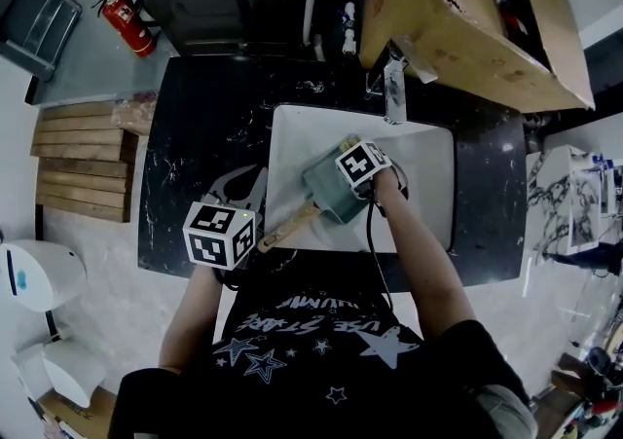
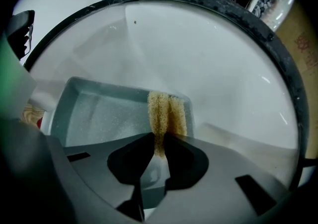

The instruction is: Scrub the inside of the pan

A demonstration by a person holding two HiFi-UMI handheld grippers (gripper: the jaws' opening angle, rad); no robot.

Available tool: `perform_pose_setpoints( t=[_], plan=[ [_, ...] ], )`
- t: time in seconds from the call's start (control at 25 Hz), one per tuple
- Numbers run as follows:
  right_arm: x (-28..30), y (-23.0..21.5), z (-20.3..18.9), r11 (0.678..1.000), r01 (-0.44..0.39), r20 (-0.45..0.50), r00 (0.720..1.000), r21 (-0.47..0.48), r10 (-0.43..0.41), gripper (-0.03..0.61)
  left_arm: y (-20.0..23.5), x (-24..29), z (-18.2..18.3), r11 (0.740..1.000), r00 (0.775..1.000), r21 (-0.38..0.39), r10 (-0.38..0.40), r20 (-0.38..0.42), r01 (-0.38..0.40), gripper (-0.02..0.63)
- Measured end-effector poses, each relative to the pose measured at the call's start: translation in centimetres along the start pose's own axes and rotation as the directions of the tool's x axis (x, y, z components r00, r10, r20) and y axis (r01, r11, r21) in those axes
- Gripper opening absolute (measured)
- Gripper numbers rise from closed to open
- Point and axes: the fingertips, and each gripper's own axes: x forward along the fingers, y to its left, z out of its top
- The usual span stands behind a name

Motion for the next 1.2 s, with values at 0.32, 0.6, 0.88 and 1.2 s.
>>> perform_pose_setpoints(
  t=[0.32, 0.6, 0.88, 1.2],
  plan=[
    [-0.5, 1.9, -0.1, 0.995, -0.024, -0.031, 0.999, -0.092, 0.021, 0.067, -0.5, 0.0, 0.0, 1.0, 1.0, 0.008, 0.007, -0.003, -0.007, 0.008],
    [-1.7, 4.9, 0.1, 0.98, -0.109, -0.05, 0.994, -0.168, 0.102, 0.067, -0.8, -0.2, -0.1, 1.0, 1.0, 0.013, 0.008, -0.001, -0.008, 0.009],
    [-2.9, 7.8, 0.0, 0.956, -0.221, -0.065, 0.975, -0.195, 0.213, 0.067, -1.0, -0.3, 0.0, 1.0, 1.0, 0.021, 0.008, 0.003, -0.008, 0.008],
    [-4.0, 10.1, 0.2, 0.916, -0.319, -0.071, 0.948, -0.242, 0.311, 0.067, -1.3, -0.3, -0.1, 1.0, 1.0, 0.031, 0.005, -0.006, -0.005, 0.009]
  ],
)
